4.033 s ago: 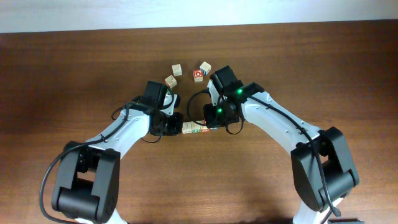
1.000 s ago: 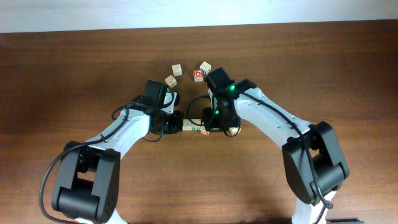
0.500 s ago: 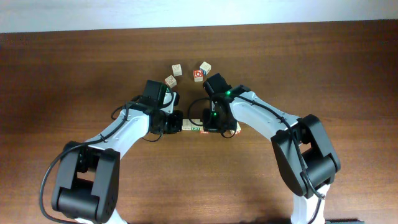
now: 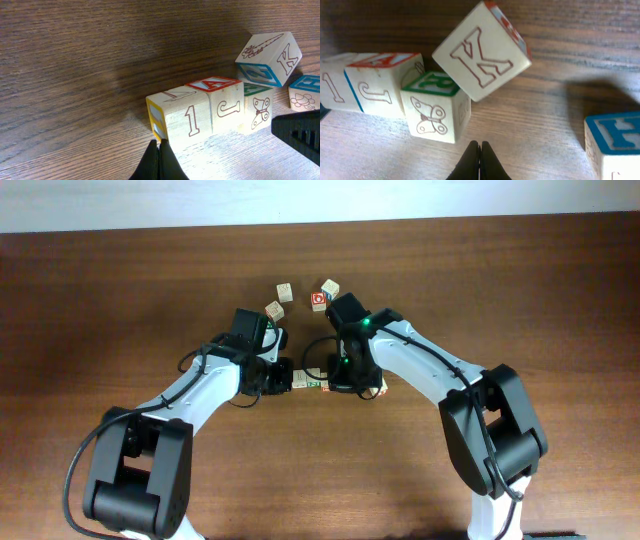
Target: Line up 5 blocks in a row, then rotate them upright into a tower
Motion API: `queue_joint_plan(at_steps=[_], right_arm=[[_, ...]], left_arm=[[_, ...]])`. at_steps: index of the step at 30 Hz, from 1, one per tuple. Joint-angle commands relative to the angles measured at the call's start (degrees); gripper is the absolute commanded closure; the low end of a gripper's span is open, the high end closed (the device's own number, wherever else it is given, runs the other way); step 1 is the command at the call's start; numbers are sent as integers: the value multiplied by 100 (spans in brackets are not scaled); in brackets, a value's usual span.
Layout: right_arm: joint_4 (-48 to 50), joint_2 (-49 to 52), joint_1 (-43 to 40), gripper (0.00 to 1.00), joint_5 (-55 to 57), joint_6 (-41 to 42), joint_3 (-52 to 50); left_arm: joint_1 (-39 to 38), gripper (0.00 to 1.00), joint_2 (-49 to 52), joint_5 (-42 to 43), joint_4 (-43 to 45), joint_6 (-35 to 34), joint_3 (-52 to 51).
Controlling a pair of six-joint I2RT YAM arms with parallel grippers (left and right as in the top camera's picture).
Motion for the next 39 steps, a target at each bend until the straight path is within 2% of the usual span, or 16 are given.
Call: queue_joint_plan(at_steps=[1, 21, 23, 26, 28, 31, 34, 36, 39], right_arm=[[7, 24, 256, 96, -9, -48, -13], [623, 216, 407, 96, 330, -79, -46], [470, 151, 400, 96, 175, -229, 74], [-317, -181, 258, 96, 341, -323, 796], [-516, -203, -9, 96, 494, -533, 1108], [-7, -120, -343, 91, 485, -1154, 1086], [551, 256, -367, 90, 485, -1628, 1064], [796, 592, -367, 90, 487, -1869, 1064], [846, 820, -413, 91, 487, -1884, 1064]], left_arm=[[-13, 100, 46, 83, -11, -37, -7], [-13, 100, 46, 81, -98, -35, -7], [-13, 100, 46, 81, -98, -35, -7], [-13, 100, 46, 59, -96, -37, -7], [-11, 100, 46, -227, -72, -37, -4], [26, 100, 46, -492, 101, -39, -4], [26, 100, 46, -1255, 94, -494, -4], [24, 100, 46, -1473, 94, -863, -4], [24, 100, 46, -1469, 96, -966, -4]])
